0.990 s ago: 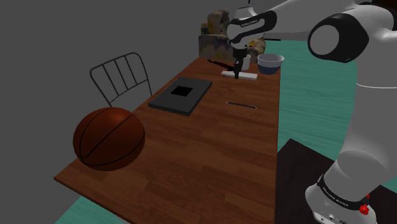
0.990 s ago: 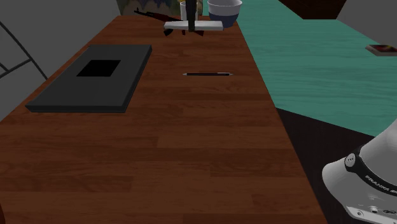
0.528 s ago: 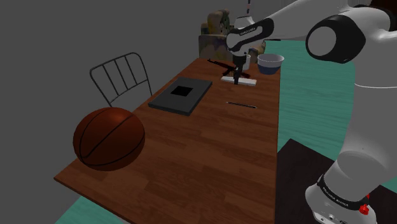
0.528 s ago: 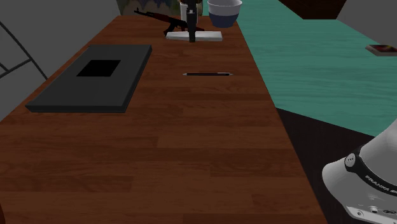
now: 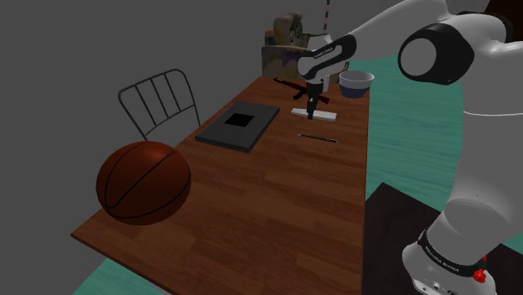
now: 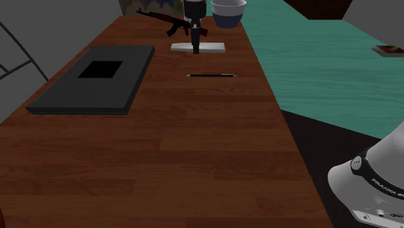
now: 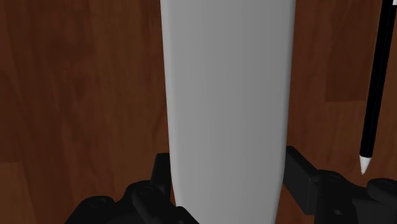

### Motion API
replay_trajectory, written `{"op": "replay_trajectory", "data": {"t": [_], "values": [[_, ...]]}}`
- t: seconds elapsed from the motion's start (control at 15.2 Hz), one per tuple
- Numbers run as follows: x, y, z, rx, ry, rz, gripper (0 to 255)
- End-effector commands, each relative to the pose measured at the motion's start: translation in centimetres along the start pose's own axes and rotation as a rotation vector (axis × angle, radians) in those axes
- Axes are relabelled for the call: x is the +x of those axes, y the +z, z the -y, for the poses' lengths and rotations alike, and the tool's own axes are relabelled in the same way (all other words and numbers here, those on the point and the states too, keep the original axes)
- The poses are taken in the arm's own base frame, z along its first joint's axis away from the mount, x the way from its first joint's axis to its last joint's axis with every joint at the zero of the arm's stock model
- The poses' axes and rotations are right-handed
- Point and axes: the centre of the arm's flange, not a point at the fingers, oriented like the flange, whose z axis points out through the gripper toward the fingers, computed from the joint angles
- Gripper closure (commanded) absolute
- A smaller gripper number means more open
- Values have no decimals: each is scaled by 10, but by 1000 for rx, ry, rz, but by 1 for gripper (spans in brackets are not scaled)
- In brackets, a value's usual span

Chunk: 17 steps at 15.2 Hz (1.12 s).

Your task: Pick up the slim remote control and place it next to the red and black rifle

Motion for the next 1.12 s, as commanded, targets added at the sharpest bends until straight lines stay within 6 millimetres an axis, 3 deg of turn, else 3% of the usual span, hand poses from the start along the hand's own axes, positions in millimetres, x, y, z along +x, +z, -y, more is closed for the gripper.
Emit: {"op": "replay_trajectory", "data": {"t": [0.0, 0.26, 0.79, 0.86, 1.06], "values": [[1, 10, 0, 0, 0, -1, 255], [1, 32, 0, 0, 0, -1, 255], [1, 32, 0, 0, 0, -1, 255], [1, 32, 0, 0, 0, -1, 0], [1, 32, 0, 0, 0, -1, 0]]}}
